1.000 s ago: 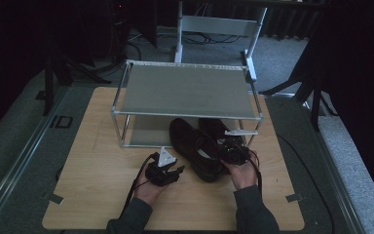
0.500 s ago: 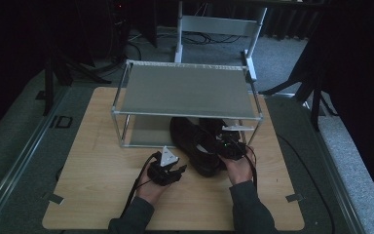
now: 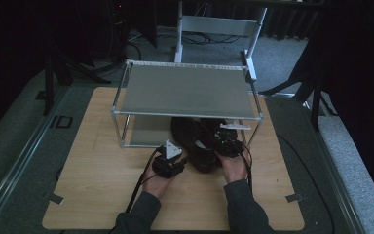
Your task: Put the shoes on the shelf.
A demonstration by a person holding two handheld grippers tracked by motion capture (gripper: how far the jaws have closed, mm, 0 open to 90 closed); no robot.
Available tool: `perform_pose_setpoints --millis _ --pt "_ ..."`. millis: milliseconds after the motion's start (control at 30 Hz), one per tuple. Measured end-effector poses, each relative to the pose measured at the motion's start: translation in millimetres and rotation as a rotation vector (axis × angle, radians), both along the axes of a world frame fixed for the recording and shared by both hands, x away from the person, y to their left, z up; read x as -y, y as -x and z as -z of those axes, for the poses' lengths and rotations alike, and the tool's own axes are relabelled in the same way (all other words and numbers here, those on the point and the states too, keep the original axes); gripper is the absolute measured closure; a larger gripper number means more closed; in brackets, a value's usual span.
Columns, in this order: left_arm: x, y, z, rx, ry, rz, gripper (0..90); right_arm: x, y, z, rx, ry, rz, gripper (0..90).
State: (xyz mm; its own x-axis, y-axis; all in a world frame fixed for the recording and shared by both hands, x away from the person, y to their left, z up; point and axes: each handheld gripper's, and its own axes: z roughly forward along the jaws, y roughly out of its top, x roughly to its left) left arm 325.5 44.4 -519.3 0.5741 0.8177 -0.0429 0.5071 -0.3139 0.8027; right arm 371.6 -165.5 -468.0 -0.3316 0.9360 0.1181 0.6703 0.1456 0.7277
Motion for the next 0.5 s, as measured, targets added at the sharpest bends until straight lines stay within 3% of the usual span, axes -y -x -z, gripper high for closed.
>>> perform_pose_setpoints --millis 333,500 --pt "10.9 -21.8 3.0 -0.025 -0.023 -0.030 80.7 -5.9 -4.6 3.3 0.036 0.000 0.039 80.2" --pt "13.4 -28.8 7.3 -0.023 0.006 -0.060 87.4 -8.3 -5.1 5.9 0.066 0.001 0.019 80.2"
